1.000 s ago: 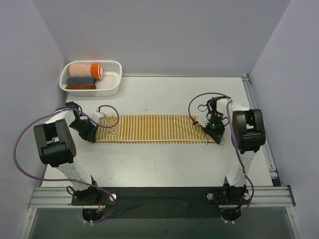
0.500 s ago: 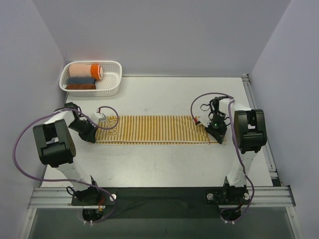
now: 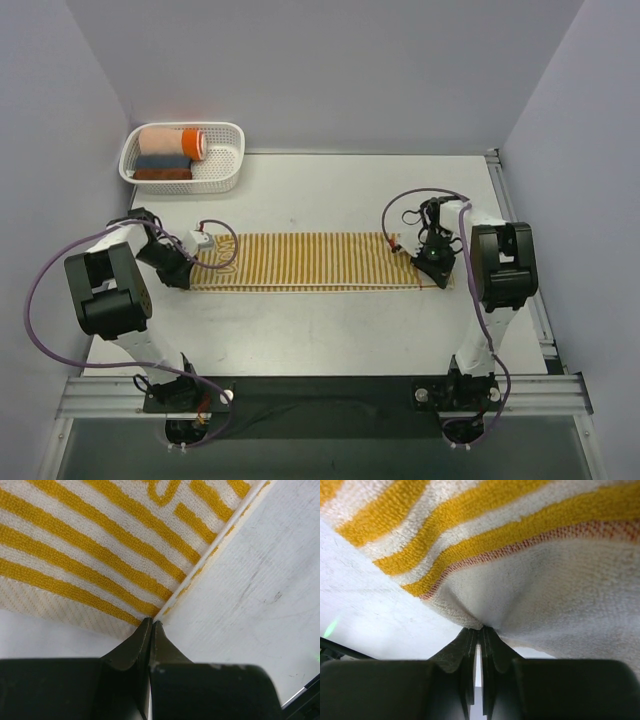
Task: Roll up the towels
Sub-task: Fold the towel
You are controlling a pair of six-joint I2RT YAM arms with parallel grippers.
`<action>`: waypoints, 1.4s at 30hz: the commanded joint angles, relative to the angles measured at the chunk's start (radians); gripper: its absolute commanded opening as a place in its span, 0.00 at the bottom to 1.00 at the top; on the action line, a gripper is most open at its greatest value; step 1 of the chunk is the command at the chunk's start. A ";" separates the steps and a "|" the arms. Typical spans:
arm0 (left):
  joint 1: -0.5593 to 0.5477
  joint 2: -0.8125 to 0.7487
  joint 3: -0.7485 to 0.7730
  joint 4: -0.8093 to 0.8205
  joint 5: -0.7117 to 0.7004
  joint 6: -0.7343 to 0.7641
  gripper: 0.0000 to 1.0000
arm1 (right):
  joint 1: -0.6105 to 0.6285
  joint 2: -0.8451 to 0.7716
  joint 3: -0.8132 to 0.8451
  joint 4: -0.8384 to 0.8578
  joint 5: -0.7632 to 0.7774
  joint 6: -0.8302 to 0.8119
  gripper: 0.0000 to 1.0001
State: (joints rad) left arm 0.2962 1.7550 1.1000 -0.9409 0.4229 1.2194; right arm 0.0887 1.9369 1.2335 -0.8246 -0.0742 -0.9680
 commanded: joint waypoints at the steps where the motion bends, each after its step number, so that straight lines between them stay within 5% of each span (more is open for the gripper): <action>1: 0.004 -0.031 -0.011 -0.022 -0.018 0.060 0.00 | 0.017 -0.029 -0.034 0.007 0.057 -0.028 0.09; 10: -0.012 -0.086 -0.031 -0.109 -0.016 0.141 0.36 | 0.022 -0.097 -0.011 -0.050 0.045 -0.029 0.41; 14: -0.014 -0.120 0.030 -0.214 0.039 0.138 0.53 | 0.020 -0.162 0.058 -0.129 -0.024 -0.015 0.43; 22: -0.060 -0.158 0.147 -0.228 0.191 -0.007 0.54 | 0.020 -0.095 0.289 -0.239 -0.214 0.191 0.33; 27: -0.162 -0.154 0.132 0.020 0.229 -0.336 0.51 | 0.023 0.049 0.495 -0.220 -0.302 0.397 0.27; 33: -0.253 -0.094 0.043 0.194 0.137 -0.512 0.47 | 0.014 0.174 0.502 -0.116 -0.204 0.476 0.24; 42: -0.221 0.008 -0.071 0.225 -0.062 -0.374 0.36 | -0.063 0.278 0.526 -0.070 -0.119 0.494 0.24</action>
State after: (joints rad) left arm 0.0654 1.7493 1.0588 -0.7506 0.4652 0.7822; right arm 0.0528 2.2242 1.7374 -0.8730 -0.2348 -0.4953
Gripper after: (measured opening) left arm 0.367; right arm 0.235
